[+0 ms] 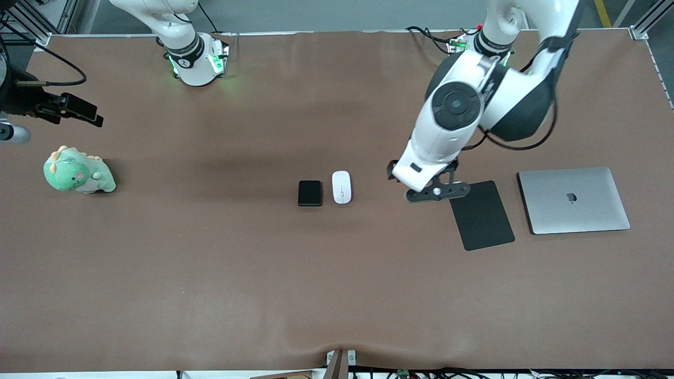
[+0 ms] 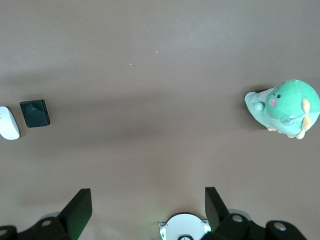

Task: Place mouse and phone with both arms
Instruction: 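Move the left gripper toward the white mouse, then lower the left gripper onto the mouse while the right gripper reaches the phone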

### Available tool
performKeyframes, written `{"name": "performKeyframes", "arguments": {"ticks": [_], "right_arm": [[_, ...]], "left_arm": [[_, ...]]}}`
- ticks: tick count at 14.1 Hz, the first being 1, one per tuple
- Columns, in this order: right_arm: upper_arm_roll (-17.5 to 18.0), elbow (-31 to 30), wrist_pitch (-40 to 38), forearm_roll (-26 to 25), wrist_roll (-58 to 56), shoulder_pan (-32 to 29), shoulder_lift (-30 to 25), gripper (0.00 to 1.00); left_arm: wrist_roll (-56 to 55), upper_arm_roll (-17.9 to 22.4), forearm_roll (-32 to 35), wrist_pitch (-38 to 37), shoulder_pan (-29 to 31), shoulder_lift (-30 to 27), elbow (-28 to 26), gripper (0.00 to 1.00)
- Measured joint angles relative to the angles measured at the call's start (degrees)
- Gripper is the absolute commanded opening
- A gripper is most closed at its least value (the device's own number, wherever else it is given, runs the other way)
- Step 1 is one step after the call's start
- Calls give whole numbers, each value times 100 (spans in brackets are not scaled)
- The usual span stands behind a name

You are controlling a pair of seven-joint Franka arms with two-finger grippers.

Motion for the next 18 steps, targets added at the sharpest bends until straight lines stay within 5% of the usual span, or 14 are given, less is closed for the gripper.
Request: {"name": "performKeyframes", "arguments": {"ticks": [18], "right_arm": [[52, 10, 165, 33, -9, 614, 1075, 100]], "left_arm": [[-975, -36, 0, 2515, -1189, 1893, 2, 100]]}}
